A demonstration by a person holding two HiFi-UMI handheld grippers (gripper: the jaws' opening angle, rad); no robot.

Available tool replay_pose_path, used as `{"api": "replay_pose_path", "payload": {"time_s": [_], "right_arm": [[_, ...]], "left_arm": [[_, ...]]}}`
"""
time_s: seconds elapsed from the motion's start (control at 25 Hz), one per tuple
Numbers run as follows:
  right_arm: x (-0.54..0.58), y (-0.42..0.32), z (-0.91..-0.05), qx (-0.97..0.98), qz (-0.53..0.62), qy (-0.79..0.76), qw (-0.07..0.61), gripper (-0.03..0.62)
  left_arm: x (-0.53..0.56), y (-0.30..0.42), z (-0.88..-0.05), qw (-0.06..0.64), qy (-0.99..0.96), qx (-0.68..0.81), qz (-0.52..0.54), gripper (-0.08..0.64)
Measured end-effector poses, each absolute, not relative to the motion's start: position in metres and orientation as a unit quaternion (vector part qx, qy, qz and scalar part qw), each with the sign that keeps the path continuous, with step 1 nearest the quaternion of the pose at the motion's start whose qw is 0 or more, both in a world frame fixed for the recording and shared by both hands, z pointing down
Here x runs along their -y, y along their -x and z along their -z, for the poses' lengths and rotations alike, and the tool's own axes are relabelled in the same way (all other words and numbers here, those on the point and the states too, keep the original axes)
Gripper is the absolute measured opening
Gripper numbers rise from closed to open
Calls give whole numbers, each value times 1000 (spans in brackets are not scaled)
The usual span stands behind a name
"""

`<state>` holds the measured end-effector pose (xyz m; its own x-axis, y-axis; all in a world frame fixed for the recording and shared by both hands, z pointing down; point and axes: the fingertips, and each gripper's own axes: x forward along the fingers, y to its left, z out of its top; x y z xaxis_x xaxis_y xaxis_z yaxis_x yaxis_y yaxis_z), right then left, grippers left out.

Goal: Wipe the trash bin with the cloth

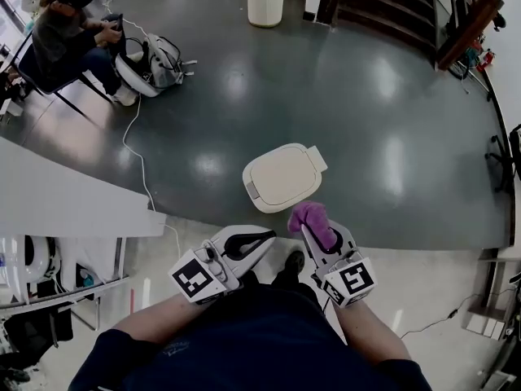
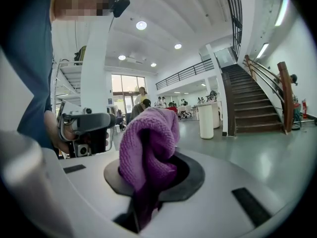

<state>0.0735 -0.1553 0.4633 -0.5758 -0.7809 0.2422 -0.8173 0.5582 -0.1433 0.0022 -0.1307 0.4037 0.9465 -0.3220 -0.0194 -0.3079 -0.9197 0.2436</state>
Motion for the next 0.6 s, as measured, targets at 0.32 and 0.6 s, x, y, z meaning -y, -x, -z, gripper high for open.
{"api": "replay_pose_path", "payload": {"time_s": [0.32,0.6], "right_arm": [[229,-128,-513,872,-117,-461,112,75],[304,-150,-562,868,-93,-462,158,75]], "left_arm": [[164,-30,-416,124,-972,196,22,-2],[186,-35,-425,122,-968,219,21,-2]]}}
